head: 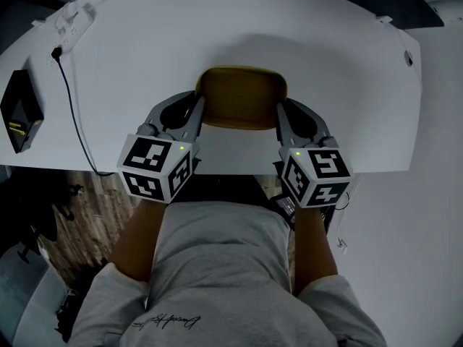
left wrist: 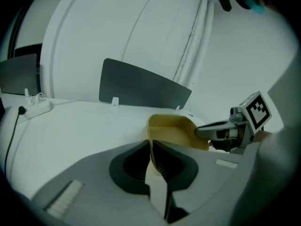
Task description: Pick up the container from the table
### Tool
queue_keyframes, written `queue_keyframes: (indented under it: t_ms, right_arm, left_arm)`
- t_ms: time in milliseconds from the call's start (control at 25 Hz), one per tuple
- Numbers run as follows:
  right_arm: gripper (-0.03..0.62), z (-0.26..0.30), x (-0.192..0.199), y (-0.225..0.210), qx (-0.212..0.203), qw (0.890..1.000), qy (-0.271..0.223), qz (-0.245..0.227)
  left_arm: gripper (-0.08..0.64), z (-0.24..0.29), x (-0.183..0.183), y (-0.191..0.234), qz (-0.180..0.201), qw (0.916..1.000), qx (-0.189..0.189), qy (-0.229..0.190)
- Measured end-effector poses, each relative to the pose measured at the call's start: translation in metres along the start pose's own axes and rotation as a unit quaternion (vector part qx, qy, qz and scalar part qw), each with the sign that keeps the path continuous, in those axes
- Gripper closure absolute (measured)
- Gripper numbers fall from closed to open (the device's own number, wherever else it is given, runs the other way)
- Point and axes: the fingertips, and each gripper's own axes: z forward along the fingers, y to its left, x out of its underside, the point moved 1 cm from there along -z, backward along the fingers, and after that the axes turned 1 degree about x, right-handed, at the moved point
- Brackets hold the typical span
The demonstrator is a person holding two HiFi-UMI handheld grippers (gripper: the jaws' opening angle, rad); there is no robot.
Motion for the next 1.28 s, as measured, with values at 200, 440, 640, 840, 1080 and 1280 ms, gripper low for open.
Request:
queue_keyframes:
  t_ms: [200,440,640,840,1080,1280]
  right_arm:
    - [0.551,-0.013,-0.008,0.004,0.001,1.000,-0.012,0.000]
    - [0.552,-0.029,-0.017,0.005,0.003,1.000,-0.027,-0.003]
    - [0.552,-0.042,-0.027,0.005,0.006,0.999,-0.039,-0.010]
    - [0.554,-0.052,-0.039,0.006,0.003,0.999,-0.050,-0.021]
    - [0.553,-0.061,-0.046,0.010,-0.001,0.998,-0.057,-0.027]
    - [0.554,-0.066,-0.051,0.015,-0.006,0.998,-0.061,-0.031]
  left_arm:
    - [0.538,-0.011,-0.009,-0.007,0.005,0.9999,-0.002,-0.010]
    - [0.538,-0.022,-0.019,-0.017,0.009,0.9997,-0.001,-0.023]
    - [0.538,-0.031,-0.030,-0.026,0.008,0.9993,-0.001,-0.037]
    - [0.538,-0.040,-0.041,-0.033,0.008,0.9986,-0.003,-0.052]
    - [0.538,-0.049,-0.047,-0.038,0.012,0.9980,-0.008,-0.061]
    - [0.538,-0.057,-0.050,-0.038,0.008,0.9977,-0.015,-0.065]
